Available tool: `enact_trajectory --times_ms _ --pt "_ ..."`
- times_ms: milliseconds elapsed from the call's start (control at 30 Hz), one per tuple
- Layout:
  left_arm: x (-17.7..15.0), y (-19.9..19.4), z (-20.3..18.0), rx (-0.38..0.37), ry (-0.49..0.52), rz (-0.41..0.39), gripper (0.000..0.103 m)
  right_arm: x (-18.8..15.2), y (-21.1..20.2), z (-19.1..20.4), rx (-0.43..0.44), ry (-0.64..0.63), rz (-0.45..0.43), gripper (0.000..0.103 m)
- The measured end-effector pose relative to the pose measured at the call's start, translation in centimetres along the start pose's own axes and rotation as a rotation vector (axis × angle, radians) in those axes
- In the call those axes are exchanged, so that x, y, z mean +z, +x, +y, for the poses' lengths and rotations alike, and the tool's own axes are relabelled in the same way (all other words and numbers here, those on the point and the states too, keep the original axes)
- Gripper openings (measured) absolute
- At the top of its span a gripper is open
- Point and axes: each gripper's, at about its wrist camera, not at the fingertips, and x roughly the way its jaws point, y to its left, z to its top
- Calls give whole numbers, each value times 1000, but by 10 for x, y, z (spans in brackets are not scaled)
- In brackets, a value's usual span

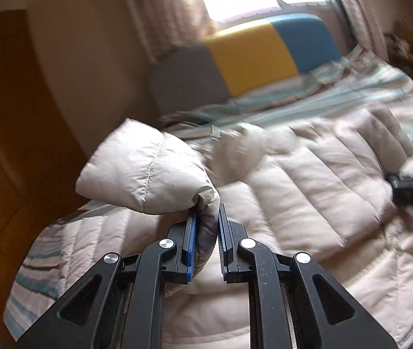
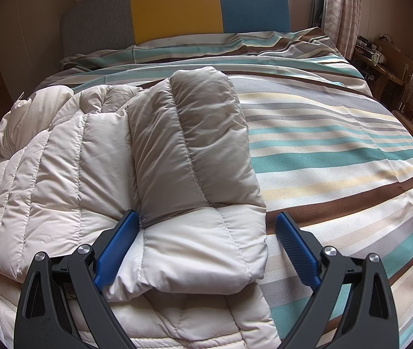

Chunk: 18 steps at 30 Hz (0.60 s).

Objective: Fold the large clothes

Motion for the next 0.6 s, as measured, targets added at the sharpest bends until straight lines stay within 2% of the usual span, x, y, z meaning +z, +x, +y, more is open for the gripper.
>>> enact_trajectory --times_ms 100,133,200,267,333,400,433,500,600 --pt "-3 9 -20 -57 78 54 13 0 0 0 0 0 1 95" --pt "-4 11 -25 -55 99 62 17 0 0 -1 0 0 1 95" --pt "-7 11 -35 -87 135 63 35 0 0 -1 -1 -1 0 95" --pt "-8 3 -39 -125 142 33 41 0 0 0 -2 -1 1 95" --pt "-7 -9 -38 -193 120 -1 45 0 0 0 -2 -1 0 95" --pt "-5 -20 -36 -247 106 -36 60 1 0 1 -3 -1 1 95" --pt "-4 -27 -30 -262 95 -55 62 1 0 0 -3 -1 1 95" --pt "-4 -33 -16 -272 52 -63 63 1 0 1 -6 -3 0 95" --pt "-3 -26 24 -268 -88 -9 63 1 0 0 -9 -1 1 97"
